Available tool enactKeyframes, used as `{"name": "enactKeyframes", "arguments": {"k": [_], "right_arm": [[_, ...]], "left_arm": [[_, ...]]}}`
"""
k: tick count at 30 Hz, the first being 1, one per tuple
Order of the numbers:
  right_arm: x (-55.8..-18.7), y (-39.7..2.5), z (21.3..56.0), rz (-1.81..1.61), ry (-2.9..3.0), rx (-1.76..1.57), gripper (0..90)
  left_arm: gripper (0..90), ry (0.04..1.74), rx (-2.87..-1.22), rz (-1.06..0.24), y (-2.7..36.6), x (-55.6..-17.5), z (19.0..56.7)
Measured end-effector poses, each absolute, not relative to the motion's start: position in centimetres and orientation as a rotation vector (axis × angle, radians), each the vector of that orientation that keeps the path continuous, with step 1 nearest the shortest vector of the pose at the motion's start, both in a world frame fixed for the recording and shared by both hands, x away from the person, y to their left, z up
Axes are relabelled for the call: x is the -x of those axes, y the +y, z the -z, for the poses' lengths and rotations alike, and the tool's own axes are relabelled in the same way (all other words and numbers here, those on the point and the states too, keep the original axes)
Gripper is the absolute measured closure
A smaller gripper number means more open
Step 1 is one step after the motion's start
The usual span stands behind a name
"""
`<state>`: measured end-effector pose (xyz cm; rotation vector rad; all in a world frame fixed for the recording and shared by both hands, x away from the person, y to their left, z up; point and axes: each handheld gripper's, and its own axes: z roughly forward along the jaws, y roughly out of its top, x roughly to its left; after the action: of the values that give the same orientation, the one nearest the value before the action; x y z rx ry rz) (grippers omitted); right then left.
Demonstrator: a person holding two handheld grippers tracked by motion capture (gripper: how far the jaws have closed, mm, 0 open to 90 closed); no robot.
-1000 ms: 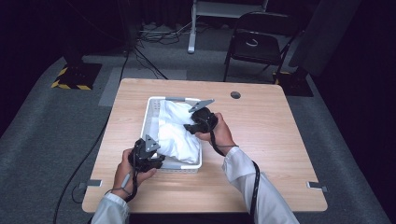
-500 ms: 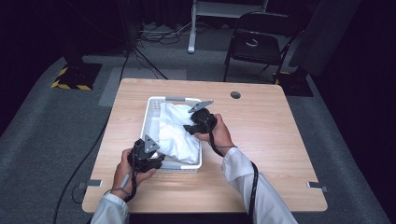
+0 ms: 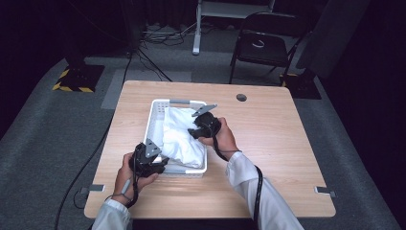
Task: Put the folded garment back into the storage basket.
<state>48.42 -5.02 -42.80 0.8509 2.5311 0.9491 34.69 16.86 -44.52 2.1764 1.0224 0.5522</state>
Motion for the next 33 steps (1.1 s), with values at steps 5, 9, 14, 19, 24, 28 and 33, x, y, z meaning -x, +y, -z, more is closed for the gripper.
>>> {"name": "enactKeyframes", "arguments": {"k": [5, 9, 14, 19, 24, 28, 33], "right_arm": [[-48.5, -5.1, 43.0, -0.946, 2.528, -0.833, 50.0], [-48.6, -5.3, 43.3, -0.946, 2.521, -0.830, 48.6], [-48.3, -5.1, 43.3, -0.927, 2.504, -0.782, 46.6], [-48.4, -5.2, 43.5, -0.935, 2.502, -0.787, 46.4], [-48.4, -5.1, 43.5, -0.927, 2.494, -0.774, 43.3], [-48.4, -5.0, 43.4, -0.927, 2.484, -0.759, 35.4], [-48.2, -4.8, 43.4, -0.899, 2.483, -0.734, 30.8]], "left_arm": [[46.5, 1.017, -2.178, -0.556, 16.8, -34.7, 44.3], [45.4, 1.004, -2.170, -0.548, 17.0, -34.5, 43.9], [44.8, 0.987, -2.138, -0.526, 17.5, -34.1, 43.5], [44.5, 0.969, -2.140, -0.516, 17.3, -33.7, 43.5], [43.8, 0.939, -2.137, -0.515, 17.0, -33.3, 43.2], [43.6, 0.935, -2.138, -0.505, 16.7, -33.0, 43.1], [43.2, 0.903, -2.120, -0.499, 16.4, -32.3, 42.7]]}}
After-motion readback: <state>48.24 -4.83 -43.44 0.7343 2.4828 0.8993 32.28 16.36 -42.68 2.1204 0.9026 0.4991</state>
